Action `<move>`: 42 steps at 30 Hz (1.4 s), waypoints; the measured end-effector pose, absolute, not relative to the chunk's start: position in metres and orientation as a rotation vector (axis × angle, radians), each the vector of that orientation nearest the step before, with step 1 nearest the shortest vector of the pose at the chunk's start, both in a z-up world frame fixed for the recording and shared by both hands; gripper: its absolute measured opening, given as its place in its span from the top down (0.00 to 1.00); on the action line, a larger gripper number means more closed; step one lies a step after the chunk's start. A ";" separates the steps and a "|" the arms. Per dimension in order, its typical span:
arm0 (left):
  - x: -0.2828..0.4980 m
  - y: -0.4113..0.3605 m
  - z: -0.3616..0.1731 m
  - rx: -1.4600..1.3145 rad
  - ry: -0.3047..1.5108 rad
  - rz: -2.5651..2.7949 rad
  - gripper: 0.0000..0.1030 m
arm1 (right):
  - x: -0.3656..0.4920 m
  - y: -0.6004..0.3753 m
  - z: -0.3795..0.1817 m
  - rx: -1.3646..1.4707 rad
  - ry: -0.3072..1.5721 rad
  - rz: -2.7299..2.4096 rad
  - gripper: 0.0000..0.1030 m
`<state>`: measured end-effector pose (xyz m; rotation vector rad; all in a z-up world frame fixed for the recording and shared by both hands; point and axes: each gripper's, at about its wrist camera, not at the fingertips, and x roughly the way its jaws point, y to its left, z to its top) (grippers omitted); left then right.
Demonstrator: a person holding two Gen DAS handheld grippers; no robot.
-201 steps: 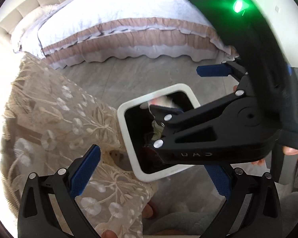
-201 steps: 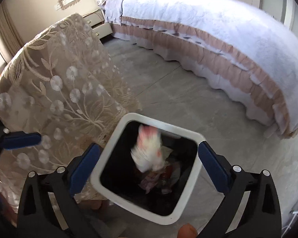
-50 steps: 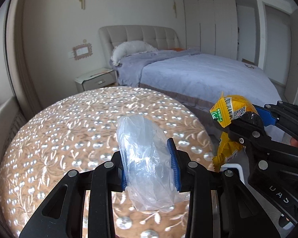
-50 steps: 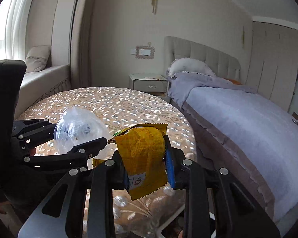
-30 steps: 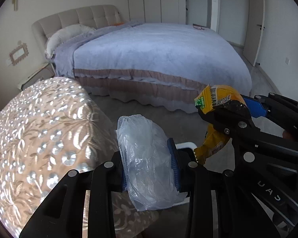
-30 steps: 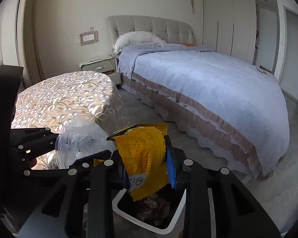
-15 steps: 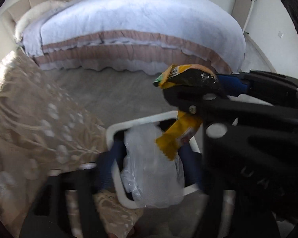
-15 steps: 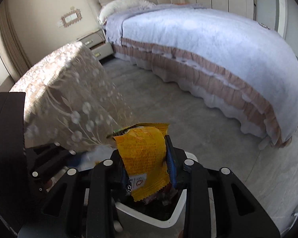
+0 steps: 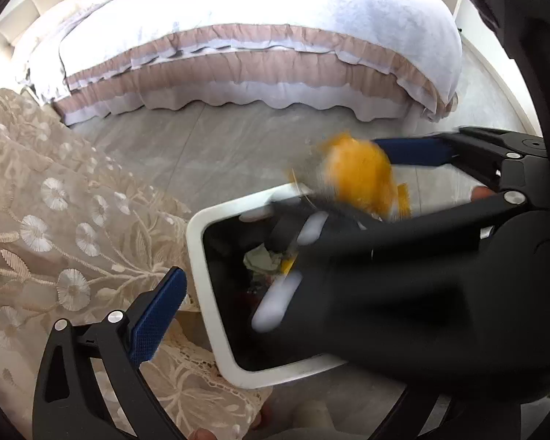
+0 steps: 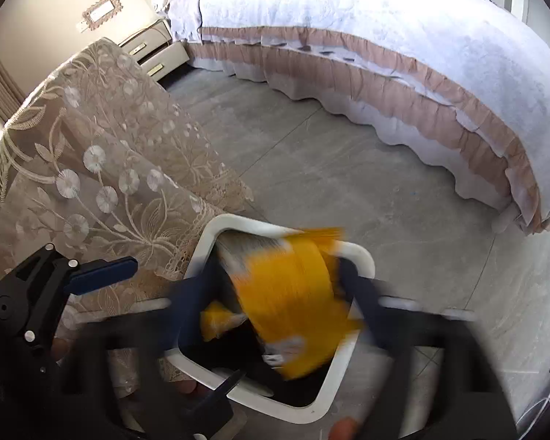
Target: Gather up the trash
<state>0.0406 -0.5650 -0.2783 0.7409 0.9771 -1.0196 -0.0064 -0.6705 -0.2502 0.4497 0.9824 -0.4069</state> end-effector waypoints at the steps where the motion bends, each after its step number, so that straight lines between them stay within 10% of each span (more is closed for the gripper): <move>1: 0.044 -0.565 -0.279 0.741 0.978 -1.016 0.05 | -0.006 -0.669 -0.252 0.444 0.989 -0.404 0.09; 21: 0.023 -0.521 -0.183 0.602 0.789 -1.014 0.05 | -0.032 -0.650 -0.175 0.394 0.821 -0.468 0.04; 42: 0.027 -0.295 -0.044 0.320 0.442 -0.637 0.05 | 0.000 -0.458 -0.027 0.173 0.412 -0.187 0.04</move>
